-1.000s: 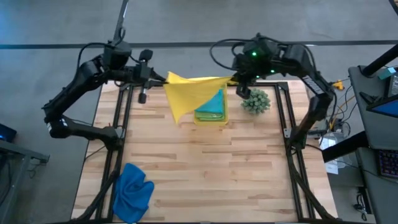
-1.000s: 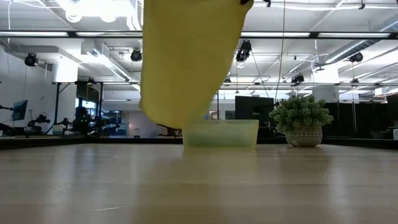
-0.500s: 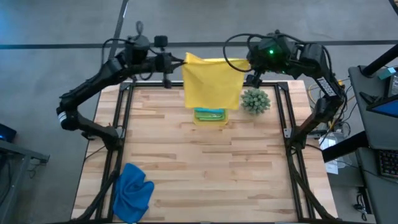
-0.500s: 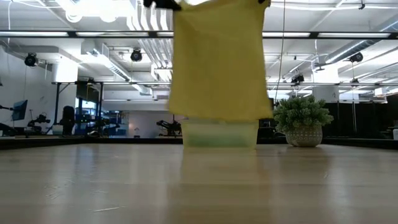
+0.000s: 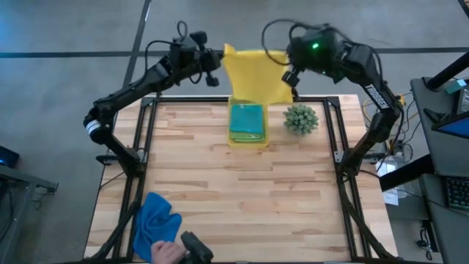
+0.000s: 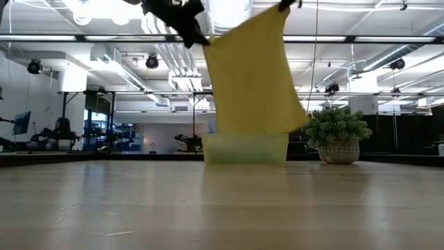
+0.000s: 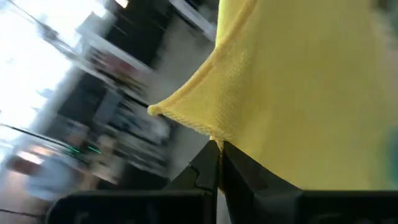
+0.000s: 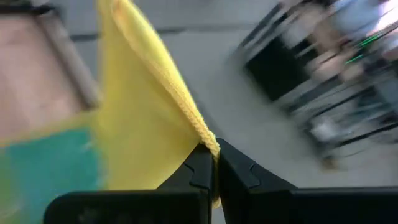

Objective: Fold microfiber towels
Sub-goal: Fold the yellow microfiber cloth

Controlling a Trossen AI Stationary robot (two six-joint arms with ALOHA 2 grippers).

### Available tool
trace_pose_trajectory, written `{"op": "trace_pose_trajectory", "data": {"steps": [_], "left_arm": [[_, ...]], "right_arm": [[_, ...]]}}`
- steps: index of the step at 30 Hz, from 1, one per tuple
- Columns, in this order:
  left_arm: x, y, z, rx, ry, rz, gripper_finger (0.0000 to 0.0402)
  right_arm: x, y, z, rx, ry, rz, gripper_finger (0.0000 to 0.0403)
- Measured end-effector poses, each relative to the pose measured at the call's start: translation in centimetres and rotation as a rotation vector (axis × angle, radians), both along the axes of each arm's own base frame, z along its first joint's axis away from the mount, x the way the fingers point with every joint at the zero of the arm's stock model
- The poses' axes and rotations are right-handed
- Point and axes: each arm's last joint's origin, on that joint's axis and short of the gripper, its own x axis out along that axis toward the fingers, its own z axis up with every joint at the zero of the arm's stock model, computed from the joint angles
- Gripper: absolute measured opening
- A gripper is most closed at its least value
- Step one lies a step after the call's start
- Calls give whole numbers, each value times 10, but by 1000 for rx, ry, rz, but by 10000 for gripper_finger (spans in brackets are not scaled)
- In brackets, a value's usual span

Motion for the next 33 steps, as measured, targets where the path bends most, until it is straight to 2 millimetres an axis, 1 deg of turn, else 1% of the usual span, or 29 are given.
{"op": "trace_pose_trajectory", "data": {"steps": [2, 4, 6, 8, 12, 16, 18, 21, 24, 27, 30, 33], "left_arm": [[-1, -5, -19, -106, 72, 1, 0], [-2, -16, -42, -207, 131, -3, 0], [-6, -30, -66, -279, 156, -5, 0], [-12, -47, -82, -291, 141, -7, 0], [-33, -90, -103, -317, 48, -35, 0], [-53, -137, -121, -409, -35, -92, 0], [-60, -161, -126, -459, -83, -132, 0], [-65, -194, -138, -529, -106, -178, 0], [-64, -222, -152, -599, -90, -209, 0], [-54, -245, -169, -669, -47, -233, 0], [-38, -264, -190, -733, -22, -248, 0], [-18, -283, -209, -801, -58, -273, 0]], "right_arm": [[5, 1, -20, 93, 70, -15, 8], [15, 7, -46, 164, 157, -25, 8], [23, 19, -68, 212, 193, -18, 8], [26, 36, -87, 235, 197, 7, 8], [22, 73, -125, 295, 173, 35, 8], [11, 114, -160, 388, 96, 67, 8], [4, 135, -173, 432, 52, 94, 8], [-2, 163, -197, 490, 15, 121, 8], [-7, 185, -217, 549, -22, 131, 8], [-11, 203, -239, 597, -20, 127, 8], [-15, 218, -258, 634, -13, 128, 8], [-21, 233, -273, 678, 17, 119, 8]]}}
